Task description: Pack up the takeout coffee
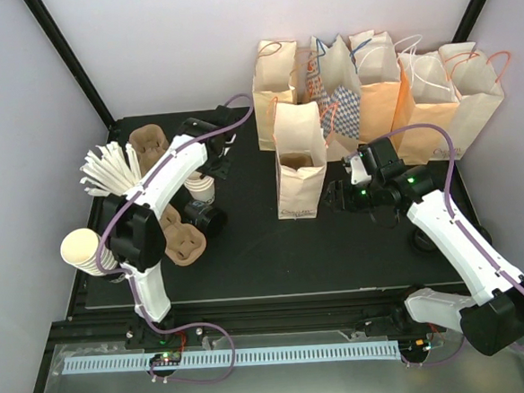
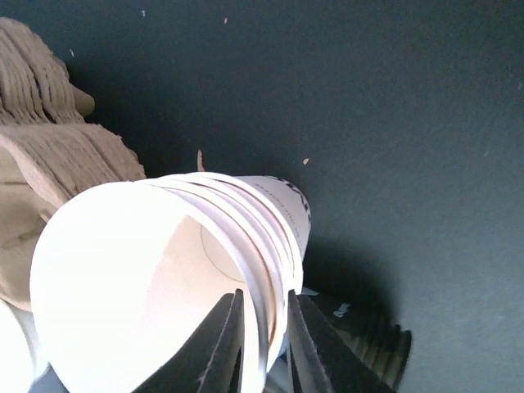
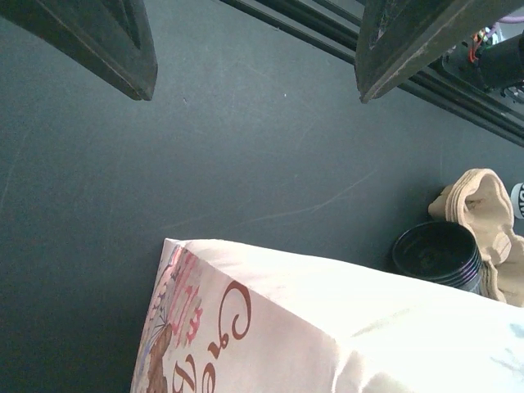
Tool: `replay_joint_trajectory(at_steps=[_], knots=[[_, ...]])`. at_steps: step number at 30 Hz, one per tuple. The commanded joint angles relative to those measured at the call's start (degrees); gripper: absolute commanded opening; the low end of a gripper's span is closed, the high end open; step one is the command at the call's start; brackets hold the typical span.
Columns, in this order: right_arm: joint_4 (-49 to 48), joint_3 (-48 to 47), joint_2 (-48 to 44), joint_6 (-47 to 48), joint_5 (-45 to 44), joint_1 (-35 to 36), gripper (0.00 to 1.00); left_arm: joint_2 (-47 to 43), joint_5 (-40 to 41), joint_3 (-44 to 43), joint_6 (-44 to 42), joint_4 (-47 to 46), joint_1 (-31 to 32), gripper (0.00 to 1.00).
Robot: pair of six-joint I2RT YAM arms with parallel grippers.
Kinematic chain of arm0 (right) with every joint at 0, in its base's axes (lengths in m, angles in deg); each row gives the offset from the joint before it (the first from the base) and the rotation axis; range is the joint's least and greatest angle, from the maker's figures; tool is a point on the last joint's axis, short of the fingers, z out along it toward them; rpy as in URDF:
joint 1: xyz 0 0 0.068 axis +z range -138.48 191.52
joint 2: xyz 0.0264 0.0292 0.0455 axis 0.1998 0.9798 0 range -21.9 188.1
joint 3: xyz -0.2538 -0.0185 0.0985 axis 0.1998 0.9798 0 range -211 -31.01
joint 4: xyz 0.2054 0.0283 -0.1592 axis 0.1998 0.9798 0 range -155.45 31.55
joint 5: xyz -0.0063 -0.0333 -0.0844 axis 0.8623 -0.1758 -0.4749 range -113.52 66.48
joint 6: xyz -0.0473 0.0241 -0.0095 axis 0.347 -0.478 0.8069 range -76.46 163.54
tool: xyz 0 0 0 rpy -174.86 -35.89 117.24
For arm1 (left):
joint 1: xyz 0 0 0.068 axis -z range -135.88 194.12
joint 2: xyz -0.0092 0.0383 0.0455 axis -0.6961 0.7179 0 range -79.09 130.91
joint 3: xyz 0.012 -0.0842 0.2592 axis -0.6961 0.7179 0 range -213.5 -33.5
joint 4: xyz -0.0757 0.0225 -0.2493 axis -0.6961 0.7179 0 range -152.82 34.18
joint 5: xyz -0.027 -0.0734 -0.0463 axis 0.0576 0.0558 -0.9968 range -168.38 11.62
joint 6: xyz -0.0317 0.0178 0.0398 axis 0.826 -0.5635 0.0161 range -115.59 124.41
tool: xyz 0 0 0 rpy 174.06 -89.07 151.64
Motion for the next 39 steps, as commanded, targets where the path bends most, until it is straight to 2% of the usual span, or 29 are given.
replay_joint_trajectory(at_steps=[1, 5, 13, 20, 28, 34, 37, 39], knots=[[0.24, -1.06, -0.2, 0.92, 1.23, -0.06, 0.69, -3.31, -2.02, 0.48, 2.44, -1.39, -0.76, 0.23], [0.19, -0.91, -0.11, 0.74, 1.53, -0.06, 0.69, -4.14, -3.75, 0.48, 2.64, -1.16, -1.28, 0.26], [-0.14, -0.67, -0.06, 0.34, 1.71, -0.06, 0.69, -3.96, -5.58, 0.48, 1.92, -0.51, -1.8, 0.11], [-0.18, -0.49, -0.36, 0.17, 1.52, -0.06, 0.69, -2.96, -4.88, 0.66, 1.58, 0.35, -2.83, 0.28], [-0.31, -0.57, 0.06, 0.25, 1.47, -0.06, 0.69, -4.99, -6.45, 0.64, 2.0, -1.07, -3.54, 0.31], [-0.47, -0.84, 0.33, 0.28, 1.47, -0.08, 0.69, -3.73, -8.44, 1.53, 1.53, -0.78, -4.64, 0.09], [-0.53, -0.84, 0.22, 0.25, 1.25, -0.06, 0.69, -3.95, -8.6, 1.54, 1.33, -0.94, -4.64, 0.02], [-0.49, -0.84, 0.29, 0.25, 1.25, -0.06, 0.69, -3.96, -8.58, 1.1, 1.2, -0.58, -4.64, 0.02]])
